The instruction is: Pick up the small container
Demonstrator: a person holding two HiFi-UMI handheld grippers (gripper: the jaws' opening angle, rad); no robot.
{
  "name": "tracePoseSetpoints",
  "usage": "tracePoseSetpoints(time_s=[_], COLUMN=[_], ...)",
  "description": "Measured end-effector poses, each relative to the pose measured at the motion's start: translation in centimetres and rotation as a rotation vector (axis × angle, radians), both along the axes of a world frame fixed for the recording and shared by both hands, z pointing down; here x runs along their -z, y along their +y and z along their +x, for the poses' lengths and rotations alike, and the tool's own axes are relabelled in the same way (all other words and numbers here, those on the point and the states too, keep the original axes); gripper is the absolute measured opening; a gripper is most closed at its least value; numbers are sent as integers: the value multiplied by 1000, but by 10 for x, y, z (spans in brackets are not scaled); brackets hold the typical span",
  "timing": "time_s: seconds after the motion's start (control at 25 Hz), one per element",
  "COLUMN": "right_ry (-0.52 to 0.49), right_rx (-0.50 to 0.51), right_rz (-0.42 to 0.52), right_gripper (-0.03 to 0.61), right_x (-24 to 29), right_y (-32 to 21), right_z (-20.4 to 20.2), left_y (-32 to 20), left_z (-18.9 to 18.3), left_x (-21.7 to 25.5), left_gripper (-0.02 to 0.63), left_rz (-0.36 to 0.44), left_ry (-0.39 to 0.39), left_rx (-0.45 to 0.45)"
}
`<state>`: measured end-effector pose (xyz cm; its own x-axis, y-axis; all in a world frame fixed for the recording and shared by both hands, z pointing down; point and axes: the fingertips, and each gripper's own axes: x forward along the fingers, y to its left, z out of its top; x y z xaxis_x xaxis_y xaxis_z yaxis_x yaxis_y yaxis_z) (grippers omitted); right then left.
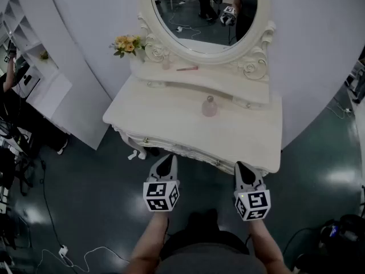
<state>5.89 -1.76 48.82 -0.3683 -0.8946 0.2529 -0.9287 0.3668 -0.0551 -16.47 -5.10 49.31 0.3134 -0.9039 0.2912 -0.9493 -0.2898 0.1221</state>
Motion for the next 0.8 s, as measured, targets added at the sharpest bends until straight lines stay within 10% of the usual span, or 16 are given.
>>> tracePoseSetpoints(time_s=[0.8], right_ry=[-55], right_rx=[64], right_rz=[51], right_gripper=[3], right_x=[14], right_y=[-20], right_z=[23], left_y=[-14], left_z=[42], left_x=[18], left_gripper=[101], left_rz=[47], left_ry=[-7], left_rx=[-9])
